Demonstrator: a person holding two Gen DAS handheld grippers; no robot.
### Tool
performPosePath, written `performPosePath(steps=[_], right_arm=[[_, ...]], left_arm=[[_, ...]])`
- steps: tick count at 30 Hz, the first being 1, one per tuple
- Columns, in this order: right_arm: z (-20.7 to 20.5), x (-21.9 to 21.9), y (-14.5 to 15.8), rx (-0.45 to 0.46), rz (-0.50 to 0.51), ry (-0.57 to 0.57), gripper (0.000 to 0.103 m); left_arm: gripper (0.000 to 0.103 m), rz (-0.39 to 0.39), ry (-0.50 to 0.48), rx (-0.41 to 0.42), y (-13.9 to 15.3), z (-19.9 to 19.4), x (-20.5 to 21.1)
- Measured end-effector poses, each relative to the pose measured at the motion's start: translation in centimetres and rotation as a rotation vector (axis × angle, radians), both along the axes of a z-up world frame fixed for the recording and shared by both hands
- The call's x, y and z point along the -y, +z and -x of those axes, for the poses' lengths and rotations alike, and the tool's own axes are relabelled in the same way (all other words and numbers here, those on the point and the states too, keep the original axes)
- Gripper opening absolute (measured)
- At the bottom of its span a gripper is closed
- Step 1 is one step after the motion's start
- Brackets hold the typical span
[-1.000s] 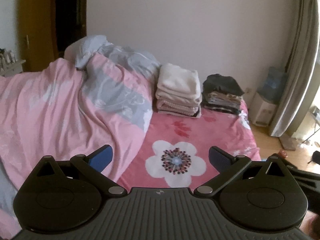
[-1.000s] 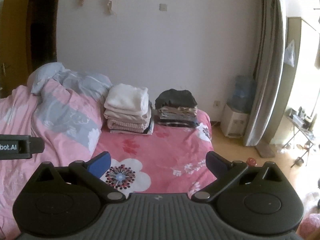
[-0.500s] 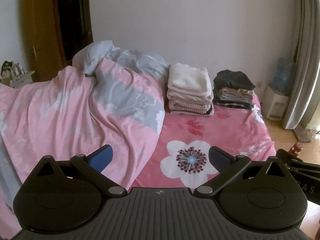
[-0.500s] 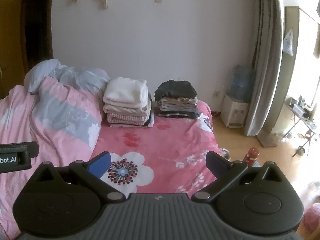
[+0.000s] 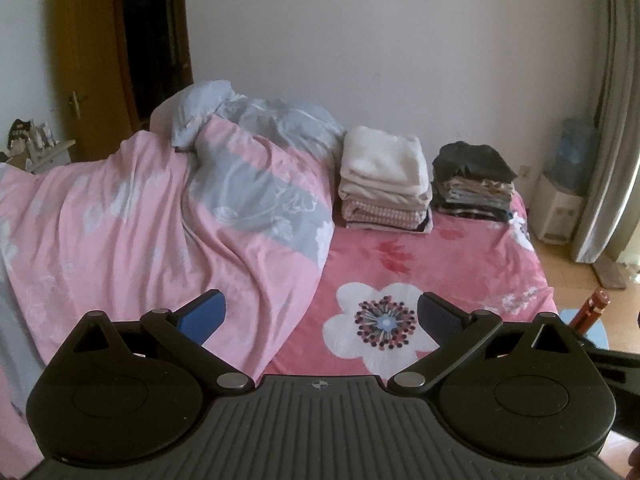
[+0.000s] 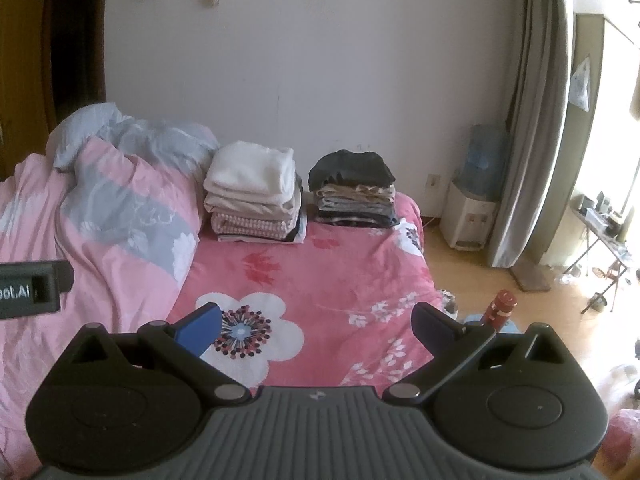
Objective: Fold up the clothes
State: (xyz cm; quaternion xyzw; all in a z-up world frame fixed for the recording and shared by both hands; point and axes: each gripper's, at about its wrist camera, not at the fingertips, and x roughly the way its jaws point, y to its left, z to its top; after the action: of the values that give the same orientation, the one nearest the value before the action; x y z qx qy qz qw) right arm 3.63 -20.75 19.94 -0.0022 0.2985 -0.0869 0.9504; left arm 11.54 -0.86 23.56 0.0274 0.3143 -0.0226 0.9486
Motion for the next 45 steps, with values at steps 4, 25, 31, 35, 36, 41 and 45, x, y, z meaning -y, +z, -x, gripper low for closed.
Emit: performPosePath(steps=[4,25,31,35,36,41,45], right_arm=[[0.0,0.1,-0.3,-0.012,0.000,-0.003,0.103],[-0.5,1.1,-0.1,-0.013,0.038,-0.041,0.103],[-0.6,2.1,0.0,-0.015,0.038,-0.072,0.103],[-0.8,2.7,-0.2,-0.026,0.042,-0.086,0.103],[-0.8,2.9,-0.2,-0.028,0.042,-0.088,0.103],[-1.0,3.1,-0.3,-0.036,0.048,-0.090,0.103],[-1.2,3.0,-0.4,-0.042,0.048,-0.089,0.103]], left_arm=[[0.103,0.004,-0.004,-0.001,-0.1,-0.1,0.3],[0.103,0.053,-0.044,-0.038,-1.2,-0.6,1.4],[0.103,0.048,-0.067,-0.041,-1.4,-0.7,2.5],[0.103,0.050,-0.078,-0.049,-1.6,-1.0,3.0],[0.103,0.049,-0.079,-0.050,-1.7,-1.1,3.1],[0.103,0.045,-0.080,-0.056,-1.9,-1.3,3.3],[0.103,0.044,-0.078,-0.058,-2.0,-1.5,3.4]])
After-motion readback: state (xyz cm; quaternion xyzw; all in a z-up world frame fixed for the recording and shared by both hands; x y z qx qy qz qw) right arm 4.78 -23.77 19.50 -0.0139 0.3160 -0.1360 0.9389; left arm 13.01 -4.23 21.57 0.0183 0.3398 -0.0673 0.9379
